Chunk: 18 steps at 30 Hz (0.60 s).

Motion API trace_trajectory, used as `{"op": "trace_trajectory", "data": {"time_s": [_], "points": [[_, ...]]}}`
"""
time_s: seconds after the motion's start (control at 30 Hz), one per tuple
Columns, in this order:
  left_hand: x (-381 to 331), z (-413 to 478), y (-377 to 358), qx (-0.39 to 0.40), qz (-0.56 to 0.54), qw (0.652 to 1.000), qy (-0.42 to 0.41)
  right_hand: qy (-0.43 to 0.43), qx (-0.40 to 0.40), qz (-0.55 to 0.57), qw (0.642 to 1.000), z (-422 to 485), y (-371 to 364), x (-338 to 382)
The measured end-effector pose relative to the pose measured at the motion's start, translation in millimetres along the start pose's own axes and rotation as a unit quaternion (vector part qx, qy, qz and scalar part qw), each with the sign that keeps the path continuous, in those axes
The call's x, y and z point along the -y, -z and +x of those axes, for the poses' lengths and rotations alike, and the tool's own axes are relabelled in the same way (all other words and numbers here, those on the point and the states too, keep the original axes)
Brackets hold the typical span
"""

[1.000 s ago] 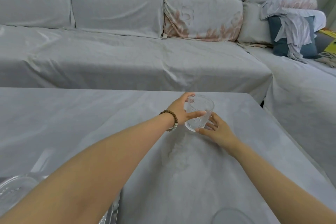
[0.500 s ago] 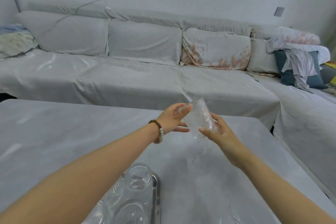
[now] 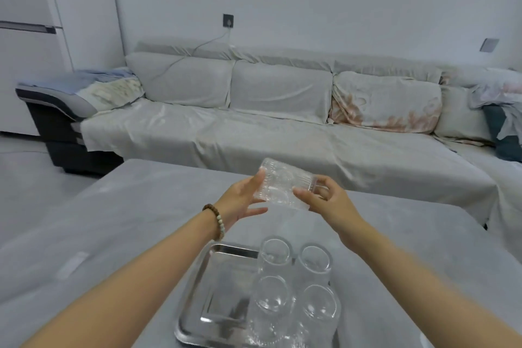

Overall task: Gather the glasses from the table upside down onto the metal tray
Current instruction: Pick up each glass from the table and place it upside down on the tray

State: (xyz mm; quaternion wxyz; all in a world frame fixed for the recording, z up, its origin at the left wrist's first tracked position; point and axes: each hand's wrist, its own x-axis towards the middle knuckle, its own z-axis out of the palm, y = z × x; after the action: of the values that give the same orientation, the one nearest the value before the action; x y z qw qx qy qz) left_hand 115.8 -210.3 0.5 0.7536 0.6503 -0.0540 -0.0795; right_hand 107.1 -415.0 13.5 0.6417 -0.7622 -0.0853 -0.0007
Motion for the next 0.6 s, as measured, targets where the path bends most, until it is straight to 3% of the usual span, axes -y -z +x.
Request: {"op": "trace_trajectory", "data": {"time_s": [0.3, 0.6], "points": [[39.1, -53.3, 99.2, -0.063, 0.041, 0.995, 0.064, 0.081, 0.051, -0.219, 0.971, 4.8, -99.4, -4.6], [90.9, -64.9, 98.2, -0.041, 0.088, 0.992, 0.082, 0.037, 0.087, -0.341, 0.935, 6.4, -119.5, -61.2]]}}
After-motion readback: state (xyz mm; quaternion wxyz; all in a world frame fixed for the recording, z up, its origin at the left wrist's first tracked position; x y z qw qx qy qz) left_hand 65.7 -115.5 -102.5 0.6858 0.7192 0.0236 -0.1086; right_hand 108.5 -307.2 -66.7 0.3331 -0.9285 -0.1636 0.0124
